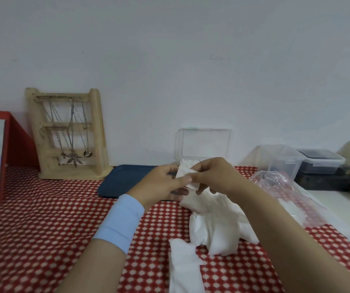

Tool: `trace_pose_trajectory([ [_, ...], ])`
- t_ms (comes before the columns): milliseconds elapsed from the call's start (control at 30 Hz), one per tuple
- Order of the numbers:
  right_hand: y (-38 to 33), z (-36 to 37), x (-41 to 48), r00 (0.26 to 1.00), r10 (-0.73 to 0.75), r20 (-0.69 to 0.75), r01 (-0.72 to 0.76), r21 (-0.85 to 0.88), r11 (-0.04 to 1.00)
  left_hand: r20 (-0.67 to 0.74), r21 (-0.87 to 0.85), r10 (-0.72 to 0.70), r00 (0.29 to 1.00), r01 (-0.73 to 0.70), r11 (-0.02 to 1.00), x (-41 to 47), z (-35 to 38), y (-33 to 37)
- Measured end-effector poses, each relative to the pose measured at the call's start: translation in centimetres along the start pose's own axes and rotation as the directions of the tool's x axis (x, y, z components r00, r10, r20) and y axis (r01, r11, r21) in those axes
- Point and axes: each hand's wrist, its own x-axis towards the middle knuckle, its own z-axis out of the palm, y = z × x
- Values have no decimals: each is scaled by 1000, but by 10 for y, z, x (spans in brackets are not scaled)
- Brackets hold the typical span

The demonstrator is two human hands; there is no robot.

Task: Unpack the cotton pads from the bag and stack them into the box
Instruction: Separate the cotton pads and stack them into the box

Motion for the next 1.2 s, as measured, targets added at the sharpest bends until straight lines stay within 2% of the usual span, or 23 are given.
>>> trace_pose_trajectory([
  [67,0,3,0,1000,18,-9,-18,12,1000,-25,-43,-16,1000,15,999,-3,0,-4],
  [133,-2,5,0,1000,15,-12,-15,-47,999,-70,-91,-30,997,23,996,-7,-3,-10],
  [267,-5,9,-1,997,-73,6,69,-397,915,-176,-144,-82,981,57,988,-14,-13,-26],
  [300,-7,10,-3,991,-110,71,131,-453,882,-198,-172,-98,975,64,983,-14,-17,-31],
  [367,-14,15,-10,944,-97,317,252,-494,832,-211,-242,-134,968,81,967,-17,-21,-40],
  [433,-21,24,-21,829,40,558,306,-512,803,-207,-217,-124,971,78,973,-18,-22,-48],
  [500,-24,34,-26,736,150,660,332,-545,770,-214,-171,-94,972,57,984,-20,-21,-52],
  [533,-25,37,-27,721,171,671,339,-557,758,-224,-157,-81,971,46,987,-21,-20,-52],
  [633,-24,39,-26,741,155,653,342,-567,749,-253,-122,-53,966,23,992,-22,-18,-53],
  [733,-22,30,-23,814,59,578,312,-520,795,-266,-118,-35,963,3,993,-24,-18,-53],
  [800,-21,21,-21,860,-40,509,295,-432,852,-274,-116,-31,961,-1,993,-25,-19,-53],
  [867,-20,14,-17,921,-118,372,233,-282,931,-258,-160,-44,965,2,987,-27,-20,-52],
  [933,-17,11,-13,968,-125,217,157,-135,978,-210,-257,-63,976,7,966,-29,-19,-50],
  [1033,-12,16,-9,990,-95,106,103,-78,992,-135,-326,-59,989,12,945,-34,-15,-44],
  [1200,-11,20,-6,995,-100,28,101,-61,993,-116,-302,-77,990,38,952,-37,-12,-38],
])
